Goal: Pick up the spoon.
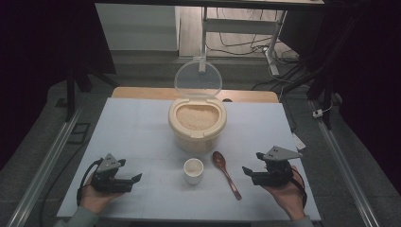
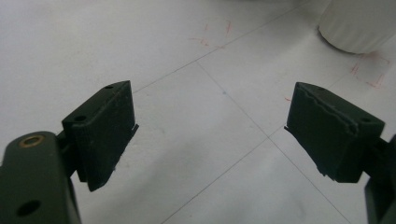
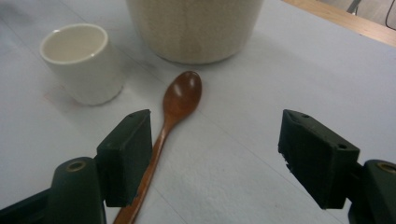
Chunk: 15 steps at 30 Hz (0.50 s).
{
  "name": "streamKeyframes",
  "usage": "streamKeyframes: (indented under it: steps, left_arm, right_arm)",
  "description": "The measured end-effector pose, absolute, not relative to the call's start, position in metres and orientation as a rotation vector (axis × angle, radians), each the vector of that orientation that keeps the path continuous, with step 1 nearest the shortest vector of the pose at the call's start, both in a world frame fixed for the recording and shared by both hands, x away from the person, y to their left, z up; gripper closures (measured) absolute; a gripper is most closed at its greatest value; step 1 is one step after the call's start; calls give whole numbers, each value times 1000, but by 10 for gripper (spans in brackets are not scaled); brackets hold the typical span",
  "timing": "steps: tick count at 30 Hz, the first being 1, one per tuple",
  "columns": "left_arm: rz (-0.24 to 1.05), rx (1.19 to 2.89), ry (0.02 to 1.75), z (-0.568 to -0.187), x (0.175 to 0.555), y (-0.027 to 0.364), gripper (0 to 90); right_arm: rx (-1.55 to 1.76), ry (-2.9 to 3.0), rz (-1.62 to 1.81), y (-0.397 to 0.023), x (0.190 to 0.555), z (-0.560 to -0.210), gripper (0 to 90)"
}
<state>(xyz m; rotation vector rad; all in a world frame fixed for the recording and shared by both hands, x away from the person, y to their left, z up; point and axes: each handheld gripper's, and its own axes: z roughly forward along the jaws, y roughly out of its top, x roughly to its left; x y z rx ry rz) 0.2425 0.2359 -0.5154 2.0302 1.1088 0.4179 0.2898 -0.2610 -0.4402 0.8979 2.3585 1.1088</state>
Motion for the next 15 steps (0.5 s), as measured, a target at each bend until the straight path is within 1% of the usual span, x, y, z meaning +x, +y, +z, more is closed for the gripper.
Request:
streamKeyframes:
  steps: [10,15]
  left_arm:
    - [417,2041,1107,-517,243,234,154]
    - [415,2043,1104,-517,243,234,154]
  right_arm:
    - [916,2416,1065,-234,293,-428,286]
    - [965,2502,960,-219,295,-429,310]
